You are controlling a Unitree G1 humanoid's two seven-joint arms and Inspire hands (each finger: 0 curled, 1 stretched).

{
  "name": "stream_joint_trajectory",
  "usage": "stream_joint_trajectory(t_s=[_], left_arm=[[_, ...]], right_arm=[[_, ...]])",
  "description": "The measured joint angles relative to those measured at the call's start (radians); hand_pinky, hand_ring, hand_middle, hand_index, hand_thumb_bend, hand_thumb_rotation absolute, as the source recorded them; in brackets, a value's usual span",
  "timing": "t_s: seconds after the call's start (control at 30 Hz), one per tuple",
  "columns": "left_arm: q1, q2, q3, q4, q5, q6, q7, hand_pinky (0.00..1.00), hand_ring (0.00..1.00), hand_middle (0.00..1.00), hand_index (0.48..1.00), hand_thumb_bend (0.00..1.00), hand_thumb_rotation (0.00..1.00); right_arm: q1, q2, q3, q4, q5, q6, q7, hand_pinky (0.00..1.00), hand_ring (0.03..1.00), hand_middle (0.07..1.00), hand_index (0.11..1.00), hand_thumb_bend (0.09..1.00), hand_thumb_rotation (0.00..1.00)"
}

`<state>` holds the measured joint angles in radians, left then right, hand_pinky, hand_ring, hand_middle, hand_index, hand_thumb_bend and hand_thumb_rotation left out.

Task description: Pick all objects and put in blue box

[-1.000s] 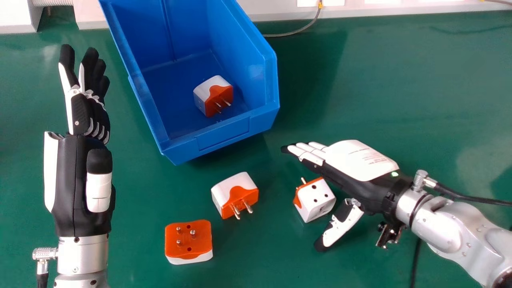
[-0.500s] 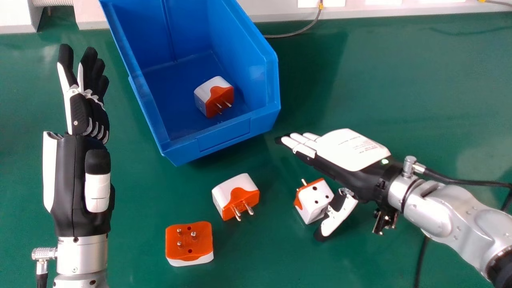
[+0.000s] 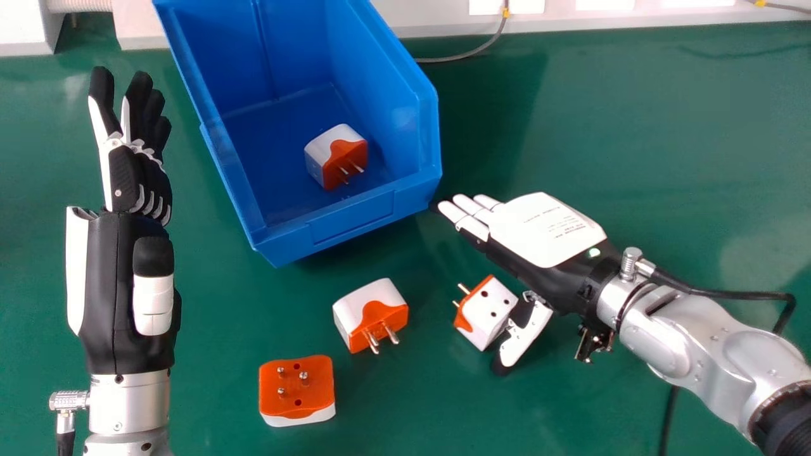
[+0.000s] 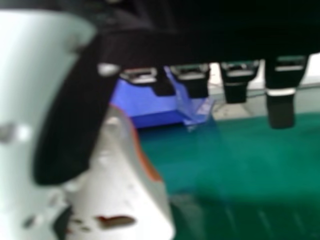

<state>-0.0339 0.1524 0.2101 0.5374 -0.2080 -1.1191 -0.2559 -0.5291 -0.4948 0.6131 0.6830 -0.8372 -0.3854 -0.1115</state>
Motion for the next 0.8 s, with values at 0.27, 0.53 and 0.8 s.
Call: stream_joint_trajectory(t_s=[0.27, 0.53, 0.8], left_arm=[[0.000, -0.003, 0.001, -0.001, 0.001, 0.000, 0.007, 1.00, 1.00, 1.00, 1.000, 0.97, 1.00], [-0.001, -0.003, 0.001, -0.001, 0.000, 0.001, 0.008, 1.00, 1.00, 1.00, 1.000, 0.97, 1.00], [-0.001, -0.003, 0.002, -0.001, 0.000, 0.000, 0.010, 1.00, 1.00, 1.00, 1.000, 0.97, 1.00]], right_arm=[[-0.011, -0.003, 0.005, 0.010, 0.015, -0.010, 0.018, 0.66, 0.859, 0.916, 0.924, 0.999, 0.18], [-0.008, -0.002, -0.020, 0.106, 0.087, -0.135, -0.045, 0.58, 0.682, 0.737, 0.759, 0.920, 0.05], [-0.010, 0.008, -0.018, 0.148, 0.087, -0.205, -0.116, 0.44, 0.526, 0.629, 0.641, 0.858, 0.01]])
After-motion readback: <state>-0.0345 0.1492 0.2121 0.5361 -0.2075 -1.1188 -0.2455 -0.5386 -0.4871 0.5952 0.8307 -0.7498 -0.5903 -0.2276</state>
